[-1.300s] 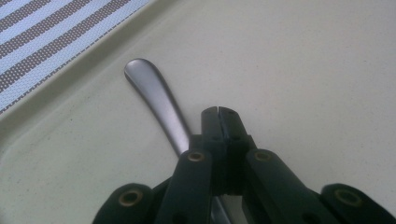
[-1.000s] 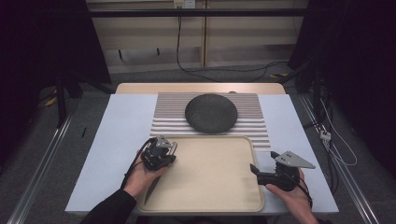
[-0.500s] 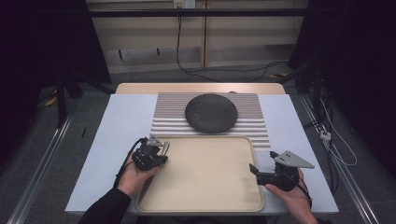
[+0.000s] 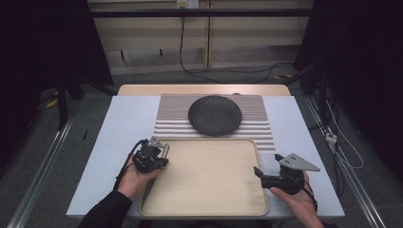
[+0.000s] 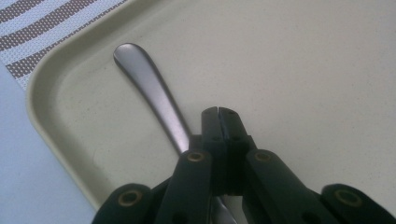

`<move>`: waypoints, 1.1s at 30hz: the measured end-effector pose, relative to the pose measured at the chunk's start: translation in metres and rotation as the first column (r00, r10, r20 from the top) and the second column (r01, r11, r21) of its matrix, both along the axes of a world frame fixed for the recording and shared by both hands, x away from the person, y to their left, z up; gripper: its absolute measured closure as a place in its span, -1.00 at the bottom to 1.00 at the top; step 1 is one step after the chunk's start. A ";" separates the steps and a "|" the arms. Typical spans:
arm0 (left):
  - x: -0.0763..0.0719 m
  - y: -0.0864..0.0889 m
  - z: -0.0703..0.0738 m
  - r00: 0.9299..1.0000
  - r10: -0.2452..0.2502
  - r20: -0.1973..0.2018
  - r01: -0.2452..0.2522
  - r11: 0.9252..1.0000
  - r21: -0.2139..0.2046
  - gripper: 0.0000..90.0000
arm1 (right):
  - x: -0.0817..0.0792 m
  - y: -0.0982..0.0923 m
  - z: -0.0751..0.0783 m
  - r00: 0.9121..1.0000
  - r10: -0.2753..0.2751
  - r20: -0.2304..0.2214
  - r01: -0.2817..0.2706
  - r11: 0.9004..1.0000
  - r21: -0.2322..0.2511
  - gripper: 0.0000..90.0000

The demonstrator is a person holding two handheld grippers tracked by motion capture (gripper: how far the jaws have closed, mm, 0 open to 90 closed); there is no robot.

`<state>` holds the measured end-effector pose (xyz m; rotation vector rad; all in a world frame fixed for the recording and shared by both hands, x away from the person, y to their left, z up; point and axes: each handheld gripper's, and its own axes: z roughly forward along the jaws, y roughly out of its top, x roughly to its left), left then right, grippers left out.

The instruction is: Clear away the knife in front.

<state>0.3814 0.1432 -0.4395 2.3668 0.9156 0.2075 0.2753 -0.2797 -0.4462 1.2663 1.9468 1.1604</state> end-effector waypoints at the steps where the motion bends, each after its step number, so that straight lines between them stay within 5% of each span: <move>1: 0.000 0.000 0.000 1.000 0.000 0.001 0.000 1.000 0.004 1.00 | 0.000 0.000 0.000 1.000 0.001 0.000 -0.001 1.000 -0.001 -0.80; 33: -0.005 0.021 0.001 0.998 0.055 -0.008 -0.055 0.998 -0.002 1.00 | 0.002 0.001 0.000 1.000 0.008 -0.004 -0.008 1.000 0.000 -0.80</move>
